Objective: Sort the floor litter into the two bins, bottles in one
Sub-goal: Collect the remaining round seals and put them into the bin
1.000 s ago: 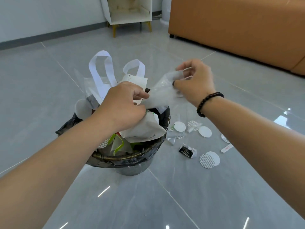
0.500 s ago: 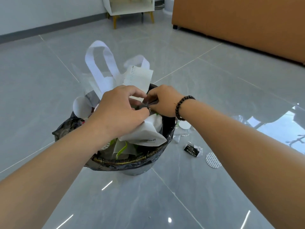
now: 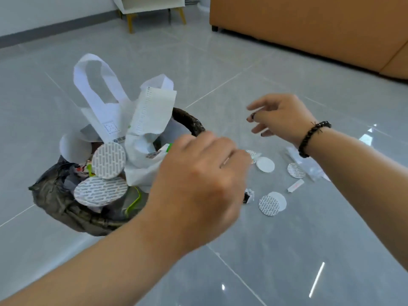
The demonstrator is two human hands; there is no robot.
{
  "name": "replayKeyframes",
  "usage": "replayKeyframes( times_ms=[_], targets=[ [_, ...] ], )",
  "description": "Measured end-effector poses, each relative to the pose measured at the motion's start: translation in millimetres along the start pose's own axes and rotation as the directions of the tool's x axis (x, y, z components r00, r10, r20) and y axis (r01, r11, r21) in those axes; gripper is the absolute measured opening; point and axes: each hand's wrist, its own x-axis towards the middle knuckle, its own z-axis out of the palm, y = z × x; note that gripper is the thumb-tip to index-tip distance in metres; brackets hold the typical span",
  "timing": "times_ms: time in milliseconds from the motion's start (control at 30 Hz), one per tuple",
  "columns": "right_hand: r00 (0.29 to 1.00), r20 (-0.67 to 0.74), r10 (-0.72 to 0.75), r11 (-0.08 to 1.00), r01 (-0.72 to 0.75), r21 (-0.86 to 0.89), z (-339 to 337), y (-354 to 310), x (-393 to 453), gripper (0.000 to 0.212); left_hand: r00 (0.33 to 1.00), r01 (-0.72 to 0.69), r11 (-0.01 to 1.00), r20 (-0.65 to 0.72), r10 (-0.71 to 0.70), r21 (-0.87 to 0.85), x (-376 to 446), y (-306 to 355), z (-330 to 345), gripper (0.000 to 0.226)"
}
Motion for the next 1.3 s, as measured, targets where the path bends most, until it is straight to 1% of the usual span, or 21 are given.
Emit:
replayKeyframes(
  times_ms=[67, 133, 167, 233, 300, 333, 400, 467, 567, 633, 700, 767, 833, 900, 1000, 1100, 1133, 1167, 1200, 1233, 1300],
  targets=[
    [0.987, 0.022, 0.160, 0.987, -0.160, -0.024, -6.2, 34.2, -4.6, 0.017, 0.987, -0.004, 0.995, 0.156, 0.020, -0.098, -9.5, 25.5, 26.3, 0.009],
    [0.965, 0.061, 0.256, 0.961, -0.248, -0.123, -6.0, 66.8, -8.7, 0.013, 0.926, 0.084, 0.981, 0.378, -0.013, -0.173, -21.3, 41.4, 57.6, 0.013],
    [0.951, 0.079, 0.298, 0.944, -0.281, -0.170, -6.0, 82.8, -13.2, 0.012, 0.869, 0.157, 0.969, 0.493, -0.045, -0.189, -25.8, 47.4, 74.3, 0.017],
    [0.928, 0.115, 0.354, 0.916, -0.319, -0.242, -2.3, 109.8, -19.6, 0.014, 0.704, 0.318, 0.941, 0.694, -0.152, -0.116, -30.9, 47.5, 103.7, 0.023],
    [0.906, 0.138, 0.401, 0.884, -0.342, -0.319, -2.9, 136.3, -23.2, 0.017, 0.554, 0.449, 0.893, 0.798, -0.239, -0.044, -36.0, 45.6, 133.0, 0.029],
    [0.898, 0.146, 0.416, 0.866, -0.343, -0.363, -2.5, 147.2, -23.2, 0.018, 0.500, 0.483, 0.875, 0.825, -0.262, -0.015, -38.9, 45.2, 144.6, 0.032],
    [0.891, 0.132, 0.435, 0.836, -0.345, -0.426, -4.1, 169.0, -21.9, 0.023, 0.461, 0.442, 0.896, 0.848, -0.260, 0.035, -44.5, 49.0, 169.8, 0.041],
    [0.894, 0.112, 0.434, 0.807, -0.330, -0.490, -4.1, 188.1, -19.2, 0.025, 0.454, 0.356, 0.931, 0.857, -0.244, 0.077, -46.3, 53.5, 194.4, 0.054],
    [0.906, 0.131, 0.402, 0.784, -0.267, -0.560, 7.0, 207.6, -17.7, 0.033, 0.471, 0.256, 0.951, 0.837, -0.278, 0.172, -42.0, 46.0, 228.8, 0.075],
    [0.904, 0.170, 0.393, 0.784, -0.233, -0.576, 20.4, 214.1, -20.6, 0.048, 0.450, 0.283, 0.935, 0.832, -0.325, 0.213, -41.7, 35.8, 245.2, 0.084],
    [0.904, 0.196, 0.380, 0.770, -0.192, -0.609, 35.5, 220.3, -26.1, 0.063, 0.419, 0.370, 0.903, 0.829, -0.370, 0.217, -45.6, 29.4, 256.5, 0.077],
    [0.915, 0.179, 0.361, 0.748, -0.170, -0.641, 47.0, 228.5, -30.0, 0.070, 0.430, 0.396, 0.897, 0.824, -0.369, 0.196, -49.2, 28.1, 264.3, 0.056],
    [0.929, 0.130, 0.347, 0.765, -0.200, -0.611, 54.0, 235.6, -32.4, 0.067, 0.465, 0.416, 0.898, 0.814, -0.348, 0.146, -54.4, 27.2, 269.0, 0.039],
    [0.937, 0.078, 0.340, 0.795, -0.243, -0.555, 56.7, 241.9, -31.8, 0.059, 0.491, 0.545, 0.838, 0.796, -0.355, 0.038, -59.6, 23.4, 272.2, 0.031],
    [0.931, 0.054, 0.361, 0.794, -0.277, -0.541, 55.3, 249.4, -30.4, 0.048, 0.480, 0.748, 0.654, 0.773, -0.415, -0.113, -63.9, 20.6, 274.0, 0.020],
    [0.908, 0.033, 0.417, 0.821, -0.360, -0.444, 46.4, 252.5, -30.3, 0.047, 0.380, 0.908, 0.364, 0.776, -0.503, -0.208, -63.8, 20.6, 271.4, 0.012],
    [0.909, 0.037, 0.415, 0.838, -0.366, -0.405, 42.9, 252.9, -30.5, 0.043, 0.359, 0.925, 0.308, 0.775, -0.521, -0.221, -63.1, 20.3, 271.0, 0.011],
    [0.915, 0.047, 0.401, 0.860, -0.358, -0.363, 39.2, 253.3, -30.6, 0.036, 0.359, 0.928, 0.297, 0.760, -0.542, -0.227, -61.6, 19.5, 270.9, 0.010],
    [0.923, 0.063, 0.380, 0.884, -0.342, -0.319, 35.2, 253.4, -31.0, 0.028, 0.376, 0.921, 0.317, 0.730, -0.571, -0.226, -59.7, 18.1, 271.6, 0.010],
    [0.928, 0.075, 0.365, 0.902, -0.333, -0.275, 30.9, 252.6, -31.5, 0.022, 0.407, 0.907, 0.358, 0.676, -0.614, -0.221, -57.4, 15.8, 272.4, 0.011],
    [0.924, 0.075, 0.375, 0.919, -0.360, -0.159, 21.2, 250.9, -29.0, 0.022, 0.487, 0.871, 0.437, 0.504, -0.713, -0.225, -52.8, 5.8, 274.4, 0.014]
  ],
)
